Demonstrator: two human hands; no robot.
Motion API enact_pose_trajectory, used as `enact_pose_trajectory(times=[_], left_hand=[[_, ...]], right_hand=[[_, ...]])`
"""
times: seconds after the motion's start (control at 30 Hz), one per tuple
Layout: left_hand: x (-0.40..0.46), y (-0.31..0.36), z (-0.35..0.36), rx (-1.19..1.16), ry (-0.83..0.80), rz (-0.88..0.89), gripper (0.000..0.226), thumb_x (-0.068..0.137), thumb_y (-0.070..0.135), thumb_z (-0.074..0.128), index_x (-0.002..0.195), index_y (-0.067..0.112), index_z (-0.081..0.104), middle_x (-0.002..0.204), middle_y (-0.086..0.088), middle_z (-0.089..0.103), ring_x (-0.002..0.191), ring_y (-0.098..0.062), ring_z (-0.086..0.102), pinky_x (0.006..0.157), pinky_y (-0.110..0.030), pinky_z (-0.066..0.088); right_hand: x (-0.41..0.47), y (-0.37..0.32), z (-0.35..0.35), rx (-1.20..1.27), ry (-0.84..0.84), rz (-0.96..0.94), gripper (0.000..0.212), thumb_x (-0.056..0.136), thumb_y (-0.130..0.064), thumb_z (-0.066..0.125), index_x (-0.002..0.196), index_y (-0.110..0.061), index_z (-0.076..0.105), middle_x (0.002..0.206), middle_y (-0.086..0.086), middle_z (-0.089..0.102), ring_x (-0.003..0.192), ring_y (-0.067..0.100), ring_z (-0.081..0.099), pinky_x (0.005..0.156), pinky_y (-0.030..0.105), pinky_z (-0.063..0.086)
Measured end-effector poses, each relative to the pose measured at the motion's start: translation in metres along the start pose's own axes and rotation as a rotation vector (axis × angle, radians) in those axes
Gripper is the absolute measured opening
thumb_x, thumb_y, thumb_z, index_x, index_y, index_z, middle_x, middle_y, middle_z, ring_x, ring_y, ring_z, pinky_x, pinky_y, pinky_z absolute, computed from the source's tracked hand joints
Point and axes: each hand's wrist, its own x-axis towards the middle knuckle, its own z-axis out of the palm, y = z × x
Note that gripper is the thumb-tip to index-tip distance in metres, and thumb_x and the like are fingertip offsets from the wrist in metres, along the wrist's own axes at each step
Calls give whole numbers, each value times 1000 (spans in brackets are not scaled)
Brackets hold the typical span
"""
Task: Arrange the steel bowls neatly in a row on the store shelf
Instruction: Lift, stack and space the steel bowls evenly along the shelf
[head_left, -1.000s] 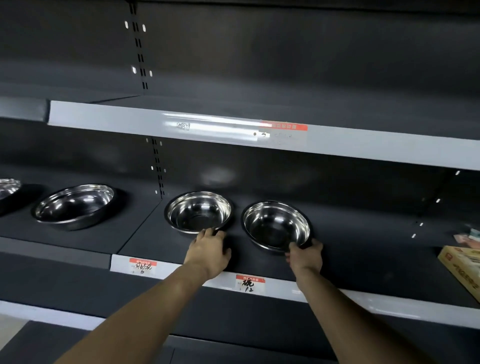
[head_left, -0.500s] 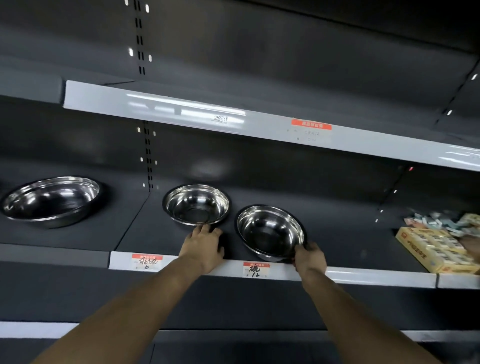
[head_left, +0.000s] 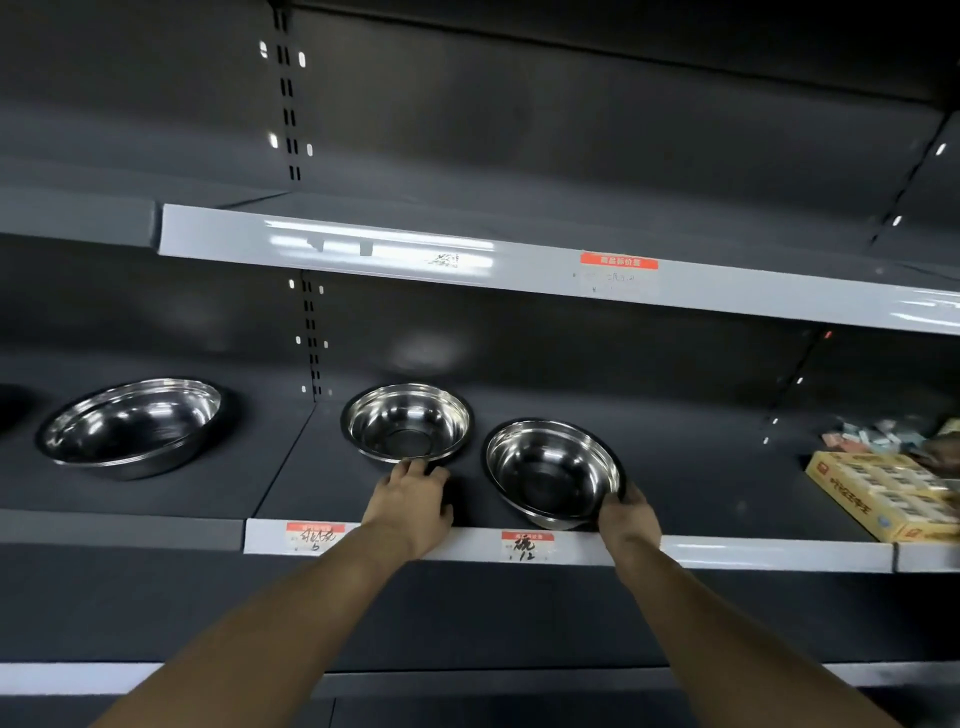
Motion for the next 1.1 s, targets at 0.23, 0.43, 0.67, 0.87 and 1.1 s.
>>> enact_pose_trajectory(times=[0.23, 0.43, 0.67, 0.87, 1.1], left_hand=[[-4, 13, 2, 39, -6, -1, 55, 94, 37, 50, 147, 22, 39, 147, -6, 41, 139, -28, 33, 115, -40, 31], [-8, 20, 1, 66, 13, -11, 54, 94, 38, 50, 145, 21, 41, 146, -5, 42, 139, -27, 34, 116, -40, 30], [-25, 1, -1, 48, 39, -97, 49, 94, 39, 50, 139, 20, 45, 143, -5, 45, 138, -27, 34, 114, -40, 32], [-47, -47, -6, 27, 68, -231, 49, 95, 36, 49, 141, 19, 45, 147, -6, 43, 143, -28, 29, 117, -40, 29], [-43, -101, -19, 18, 74, -260, 52, 95, 37, 49, 143, 20, 43, 147, -6, 43, 143, -28, 29, 116, -40, 28]], right_hand=[[-10, 4, -4, 33, 127, 2, 47, 102, -36, 46, 136, -5, 52, 124, 18, 67, 116, 40, 60, 87, 35, 45], [-21, -29, 5, 149, 13, -65, 34, 98, -34, 55, 117, -10, 68, 115, 15, 71, 111, 35, 63, 84, 28, 45], [-44, -58, 58, 274, -316, -73, 23, 95, -37, 61, 85, -16, 66, 80, 8, 72, 64, 18, 62, 67, 33, 51], [-72, -68, 113, 293, -504, 15, 21, 100, -31, 57, 83, -19, 58, 66, 2, 66, 40, 9, 48, 40, 20, 32], [-85, -77, 160, 301, -520, 91, 26, 99, -26, 57, 113, -4, 57, 74, 7, 63, 45, 15, 53, 39, 19, 36]])
